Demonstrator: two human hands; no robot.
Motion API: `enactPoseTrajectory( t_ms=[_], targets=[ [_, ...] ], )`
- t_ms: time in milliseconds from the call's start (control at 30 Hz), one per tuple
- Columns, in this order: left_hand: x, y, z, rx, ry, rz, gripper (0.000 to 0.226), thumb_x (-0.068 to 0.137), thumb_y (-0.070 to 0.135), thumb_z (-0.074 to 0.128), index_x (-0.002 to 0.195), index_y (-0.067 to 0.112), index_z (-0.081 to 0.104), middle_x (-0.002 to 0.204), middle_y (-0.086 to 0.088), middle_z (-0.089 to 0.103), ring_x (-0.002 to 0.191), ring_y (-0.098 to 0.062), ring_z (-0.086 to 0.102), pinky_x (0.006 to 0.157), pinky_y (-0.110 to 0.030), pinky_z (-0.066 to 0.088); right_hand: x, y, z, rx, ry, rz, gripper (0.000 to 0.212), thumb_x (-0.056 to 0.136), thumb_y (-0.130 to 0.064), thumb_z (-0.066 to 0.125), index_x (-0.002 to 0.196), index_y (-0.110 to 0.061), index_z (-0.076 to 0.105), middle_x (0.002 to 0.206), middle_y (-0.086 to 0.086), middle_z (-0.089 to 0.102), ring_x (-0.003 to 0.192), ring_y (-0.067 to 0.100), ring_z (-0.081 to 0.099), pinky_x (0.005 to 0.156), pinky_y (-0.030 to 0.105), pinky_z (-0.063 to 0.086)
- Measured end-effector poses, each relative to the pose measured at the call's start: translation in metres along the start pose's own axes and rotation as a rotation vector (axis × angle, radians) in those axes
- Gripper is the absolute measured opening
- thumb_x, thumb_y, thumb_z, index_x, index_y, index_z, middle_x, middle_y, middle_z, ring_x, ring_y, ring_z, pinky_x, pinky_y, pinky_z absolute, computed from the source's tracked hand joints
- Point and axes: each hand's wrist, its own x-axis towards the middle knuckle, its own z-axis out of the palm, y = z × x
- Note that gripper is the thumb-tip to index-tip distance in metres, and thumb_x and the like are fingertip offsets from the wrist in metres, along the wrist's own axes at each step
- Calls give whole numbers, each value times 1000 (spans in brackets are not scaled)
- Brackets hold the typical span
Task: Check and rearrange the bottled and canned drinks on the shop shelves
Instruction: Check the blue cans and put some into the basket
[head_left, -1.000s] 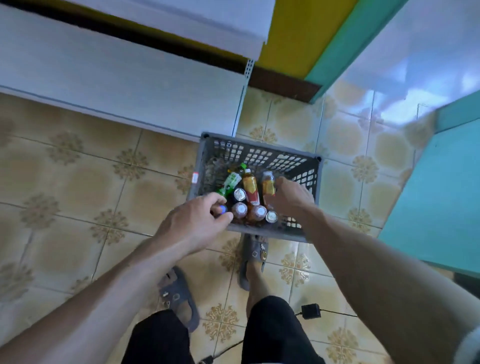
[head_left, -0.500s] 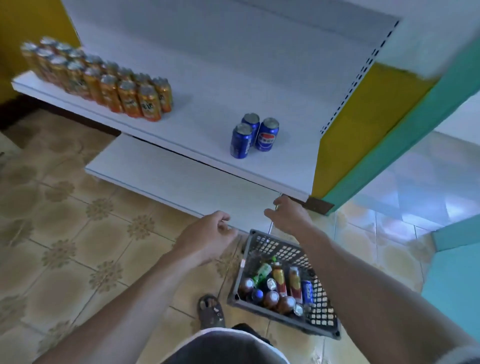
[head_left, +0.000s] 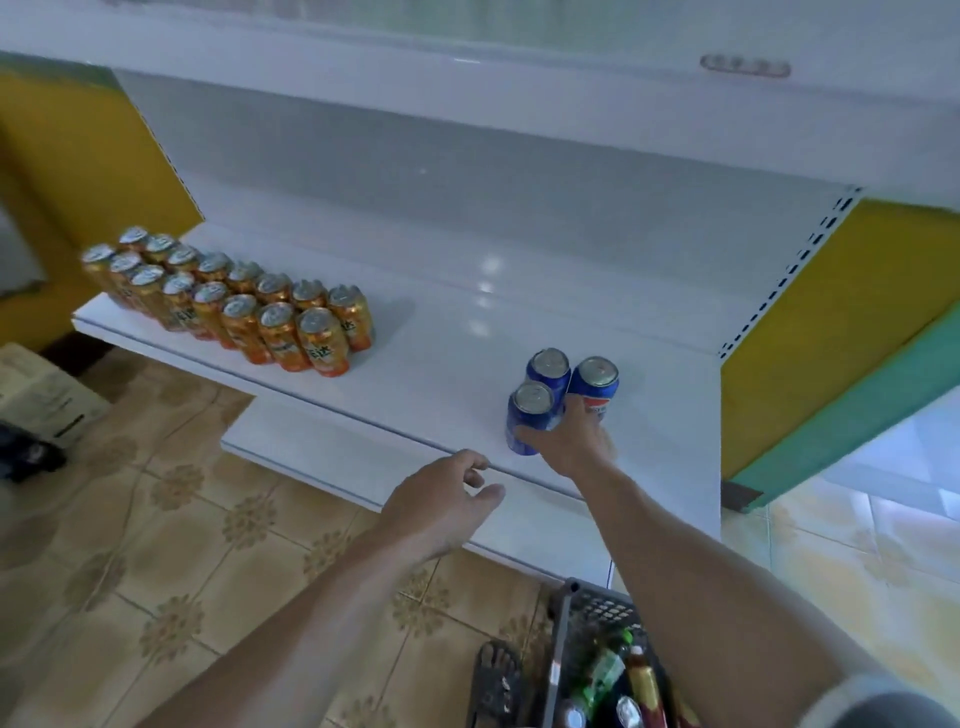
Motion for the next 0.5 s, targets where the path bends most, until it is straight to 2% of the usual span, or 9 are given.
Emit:
enactPoseTrajectory(
  t_ms=[133, 233, 300, 400, 500],
  targets=[
    [28, -6, -10, -35, -31, -21, 42, 96, 53, 53, 134, 33, 49, 122, 17, 57, 106, -9, 58, 91, -29, 49, 22, -19, 17, 2, 41, 83, 78, 76, -53, 76, 134, -13, 42, 124, 7, 57, 118, 33, 57, 92, 42, 49],
    [38, -12, -14, -31, -48, -19, 43, 97, 52, 52, 136, 33, 48, 121, 17, 56, 107, -8, 58, 92, -29, 48, 17, -22, 26, 68, 88, 99, 64, 75, -51, 75, 122, -16, 48, 109, 0, 59, 106, 30, 62, 79, 36, 44],
    [43, -15, -19, -38, -46, 2, 44, 96, 51, 54, 136, 34, 47, 120, 19, 56, 106, -6, 57, 92, -28, 48, 5, -22, 25, 105, 106, 91, 58, 71, -52, 76, 115, -23, 51, 105, -2, 66, 98, 26, 64, 76, 35, 48],
    [44, -20, -27, -103, -14, 73, 52, 93, 48, 62, 140, 39, 42, 131, 21, 54, 112, -1, 53, 98, -25, 47, -22, -31, 12, 179, 111, -17, 49, 71, -50, 80, 108, -34, 52, 109, -8, 66, 99, 19, 63, 81, 36, 52],
    [40, -24, -40, -161, 63, 216, 71, 88, 44, 71, 146, 45, 30, 145, 24, 42, 128, 1, 44, 106, -23, 40, -59, -54, -12, 227, 183, -159, 57, 72, -54, 84, 118, -38, 54, 115, -20, 61, 105, 7, 59, 87, 31, 51]
  ],
)
